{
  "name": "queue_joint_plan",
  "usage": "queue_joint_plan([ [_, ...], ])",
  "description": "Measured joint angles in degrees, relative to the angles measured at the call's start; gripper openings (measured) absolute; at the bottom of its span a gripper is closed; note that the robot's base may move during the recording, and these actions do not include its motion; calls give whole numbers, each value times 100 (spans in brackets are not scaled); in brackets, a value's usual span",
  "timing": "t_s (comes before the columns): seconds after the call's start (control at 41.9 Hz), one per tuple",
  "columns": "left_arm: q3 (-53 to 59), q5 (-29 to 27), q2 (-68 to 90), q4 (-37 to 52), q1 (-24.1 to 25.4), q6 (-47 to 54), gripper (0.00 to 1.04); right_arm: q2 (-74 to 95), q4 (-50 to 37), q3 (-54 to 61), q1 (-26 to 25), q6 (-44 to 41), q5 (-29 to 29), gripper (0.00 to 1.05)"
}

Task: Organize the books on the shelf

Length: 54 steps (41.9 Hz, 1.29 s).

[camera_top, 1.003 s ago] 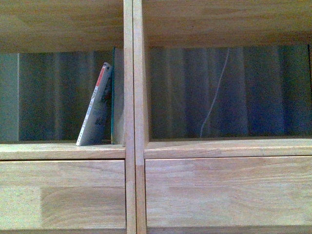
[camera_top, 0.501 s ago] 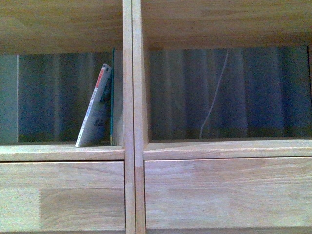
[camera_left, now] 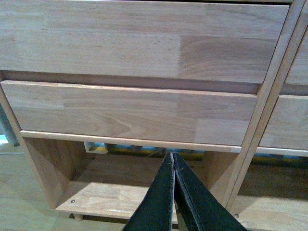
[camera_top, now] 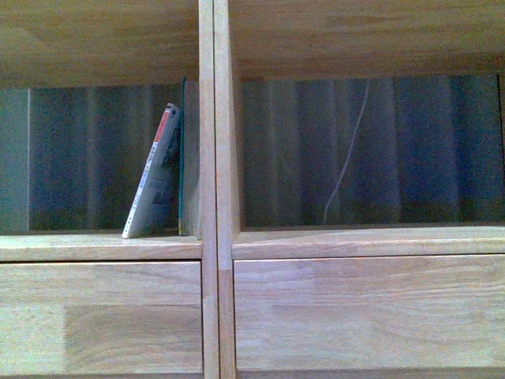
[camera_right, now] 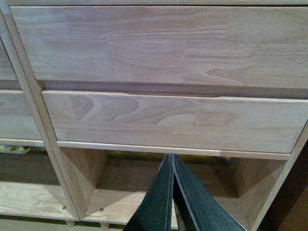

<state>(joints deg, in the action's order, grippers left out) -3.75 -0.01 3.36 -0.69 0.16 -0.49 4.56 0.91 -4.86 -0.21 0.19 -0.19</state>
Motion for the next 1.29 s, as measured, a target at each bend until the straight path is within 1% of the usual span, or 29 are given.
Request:
queue_joint_plan([
  [0.43,304,0,-299,44,-2,4,3,-378,-68,404,0,-2,2,3],
  [1.075,304,0,-299,44,-2,2,3,-422,-70,404,0,0,0,3],
  [1.099,304,0,-299,44,-2,4,6,-422,-70,404,0,0,0,3],
  [1.146,304,0,-299,44,-2,2,17,-422,-70,404,0,-7,0,5],
  [1.194,304,0,-299,44,-2,2,27,-422,-70,404,0,-4,0,17],
  [1.218,304,0,-299,44,-2,4,34,-422,-70,404,0,-4,0,22],
  [1.29,304,0,-299,44,-2,4,50,-422,-70,404,0,-4,0,37],
])
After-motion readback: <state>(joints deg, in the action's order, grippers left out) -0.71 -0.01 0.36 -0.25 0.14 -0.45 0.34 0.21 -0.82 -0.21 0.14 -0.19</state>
